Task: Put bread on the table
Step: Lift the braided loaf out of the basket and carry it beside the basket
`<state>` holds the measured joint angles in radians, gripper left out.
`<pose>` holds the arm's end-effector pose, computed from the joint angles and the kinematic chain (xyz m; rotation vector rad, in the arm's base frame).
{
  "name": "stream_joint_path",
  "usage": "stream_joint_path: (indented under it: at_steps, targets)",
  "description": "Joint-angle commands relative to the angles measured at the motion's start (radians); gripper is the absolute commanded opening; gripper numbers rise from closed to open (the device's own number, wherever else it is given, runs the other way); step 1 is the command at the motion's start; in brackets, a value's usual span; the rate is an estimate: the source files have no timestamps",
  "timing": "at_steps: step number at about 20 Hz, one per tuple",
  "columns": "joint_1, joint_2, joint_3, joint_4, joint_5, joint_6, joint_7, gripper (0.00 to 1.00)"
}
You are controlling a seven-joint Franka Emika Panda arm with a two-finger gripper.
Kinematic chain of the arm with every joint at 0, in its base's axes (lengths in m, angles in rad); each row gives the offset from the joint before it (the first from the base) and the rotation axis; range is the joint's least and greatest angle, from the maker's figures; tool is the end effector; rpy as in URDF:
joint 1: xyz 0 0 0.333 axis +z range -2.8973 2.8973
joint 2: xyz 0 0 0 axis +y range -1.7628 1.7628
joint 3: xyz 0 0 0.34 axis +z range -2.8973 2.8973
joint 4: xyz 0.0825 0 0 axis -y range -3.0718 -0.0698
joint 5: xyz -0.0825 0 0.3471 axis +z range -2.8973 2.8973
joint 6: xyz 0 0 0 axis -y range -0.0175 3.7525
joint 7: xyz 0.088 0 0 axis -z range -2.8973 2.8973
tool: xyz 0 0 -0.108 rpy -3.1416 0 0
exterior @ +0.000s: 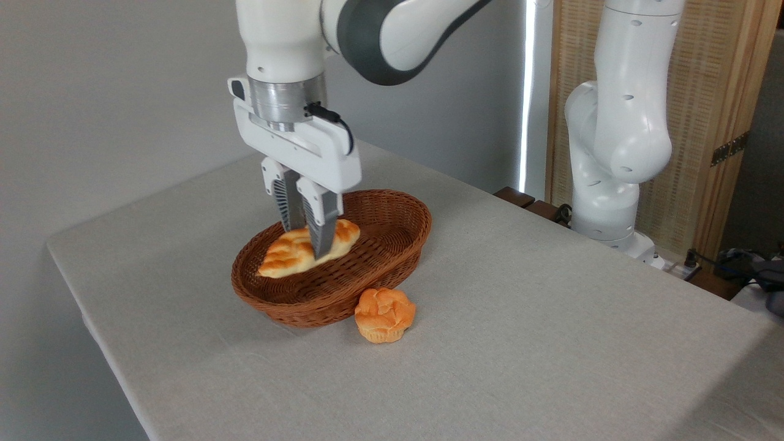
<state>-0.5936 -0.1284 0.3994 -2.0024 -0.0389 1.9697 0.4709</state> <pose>0.4864 -0.0886 0.5517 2.9027 -0.9818 0.1477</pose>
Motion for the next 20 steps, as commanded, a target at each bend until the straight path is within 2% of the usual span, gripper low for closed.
stream_joint_path:
  at_steps: [1,8,13,20]
  targets:
    - [0.006,-0.013,0.05,-0.003,0.008,-0.025,0.015,0.45]
    - [0.138,-0.011,0.053,0.019,0.008,-0.022,0.133,0.47]
    - [0.198,-0.008,0.053,0.016,0.008,-0.022,0.227,0.48]
    - [0.251,0.01,0.056,0.013,0.008,-0.023,0.356,0.48]
